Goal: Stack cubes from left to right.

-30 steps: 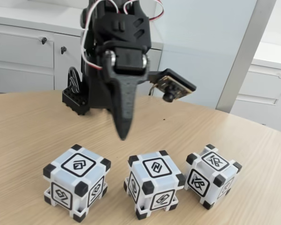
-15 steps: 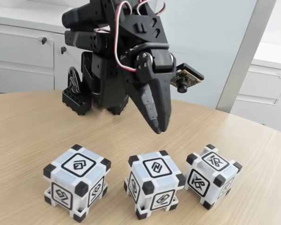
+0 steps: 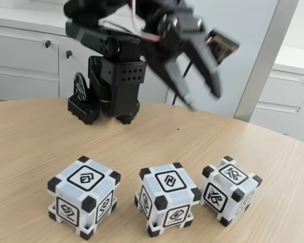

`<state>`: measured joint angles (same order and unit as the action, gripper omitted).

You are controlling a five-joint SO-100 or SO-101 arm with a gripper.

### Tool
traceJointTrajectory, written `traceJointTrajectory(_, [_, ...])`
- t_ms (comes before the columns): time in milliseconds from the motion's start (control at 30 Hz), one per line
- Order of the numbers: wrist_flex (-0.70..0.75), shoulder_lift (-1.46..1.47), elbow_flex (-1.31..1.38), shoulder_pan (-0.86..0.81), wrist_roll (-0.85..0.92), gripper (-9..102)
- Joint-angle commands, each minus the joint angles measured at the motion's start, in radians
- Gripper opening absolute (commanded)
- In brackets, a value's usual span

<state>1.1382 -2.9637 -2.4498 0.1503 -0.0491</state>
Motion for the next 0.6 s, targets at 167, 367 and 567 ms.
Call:
traceJointTrajectory(167, [0.0,0.463,0.376,-0.005,-0.067,24])
traceJointTrajectory(367, [0.0,0.706,0.423,-0.003,-0.133,25])
traceJointTrajectory(567, [-0.002,0.882,0.426,-0.003,-0.167,25])
